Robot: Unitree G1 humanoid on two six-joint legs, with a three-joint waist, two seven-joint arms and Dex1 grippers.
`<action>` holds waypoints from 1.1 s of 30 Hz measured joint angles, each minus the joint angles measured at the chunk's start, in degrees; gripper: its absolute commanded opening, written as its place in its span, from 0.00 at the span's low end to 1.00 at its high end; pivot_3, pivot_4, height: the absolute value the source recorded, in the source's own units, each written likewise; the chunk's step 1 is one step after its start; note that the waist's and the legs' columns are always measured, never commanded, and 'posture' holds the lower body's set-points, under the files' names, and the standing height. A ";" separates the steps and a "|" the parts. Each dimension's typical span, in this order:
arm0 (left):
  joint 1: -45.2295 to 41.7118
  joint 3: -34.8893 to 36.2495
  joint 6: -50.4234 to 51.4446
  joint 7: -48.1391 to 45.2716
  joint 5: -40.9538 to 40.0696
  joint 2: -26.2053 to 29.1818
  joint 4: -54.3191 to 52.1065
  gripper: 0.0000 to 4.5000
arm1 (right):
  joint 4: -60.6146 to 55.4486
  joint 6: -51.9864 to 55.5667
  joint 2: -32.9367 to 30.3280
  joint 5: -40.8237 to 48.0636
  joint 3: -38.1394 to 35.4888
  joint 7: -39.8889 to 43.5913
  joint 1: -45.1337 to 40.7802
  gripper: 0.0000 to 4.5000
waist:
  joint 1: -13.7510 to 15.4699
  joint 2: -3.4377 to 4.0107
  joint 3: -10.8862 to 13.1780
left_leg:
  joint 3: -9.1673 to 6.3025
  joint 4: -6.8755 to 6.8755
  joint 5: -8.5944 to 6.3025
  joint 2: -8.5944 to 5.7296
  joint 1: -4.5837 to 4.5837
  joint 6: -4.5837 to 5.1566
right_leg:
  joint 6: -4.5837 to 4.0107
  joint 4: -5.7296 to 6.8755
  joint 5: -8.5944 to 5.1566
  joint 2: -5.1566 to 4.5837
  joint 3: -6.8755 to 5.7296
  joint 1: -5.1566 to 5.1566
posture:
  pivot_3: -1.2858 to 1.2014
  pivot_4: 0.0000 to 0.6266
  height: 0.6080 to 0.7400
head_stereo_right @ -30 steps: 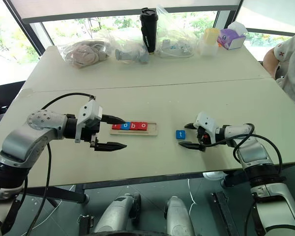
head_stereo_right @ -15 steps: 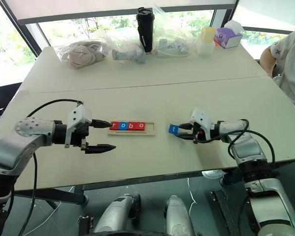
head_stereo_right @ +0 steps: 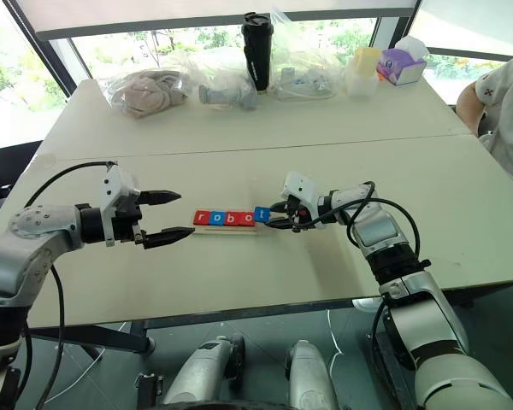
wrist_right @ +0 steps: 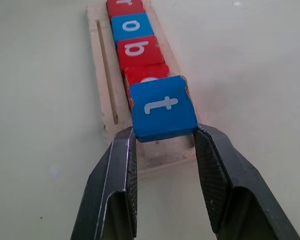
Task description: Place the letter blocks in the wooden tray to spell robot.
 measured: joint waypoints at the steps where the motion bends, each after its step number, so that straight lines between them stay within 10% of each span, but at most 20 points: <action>1: 0.33 0.03 0.05 0.19 0.00 0.00 -0.40 1.00 | 0.41 -0.44 0.01 -0.24 0.04 0.21 -0.21 0.24 | -0.01 0.00 0.00 | 0.00 0.00 0.00 0.00 0.00 0.00 | 0.00 0.00 0.00 0.00 0.00 0.00 | 0.52 0.24 1.00; 33: 3.85 -0.55 1.24 2.38 -0.40 -0.36 -2.60 1.00 | 6.27 -3.29 1.19 -3.85 0.36 5.00 -2.58 0.24 | -0.01 0.00 0.00 | 0.00 -0.01 0.00 0.00 0.02 -0.02 | 0.04 0.01 0.02 0.02 0.00 0.00 | 0.52 0.24 1.00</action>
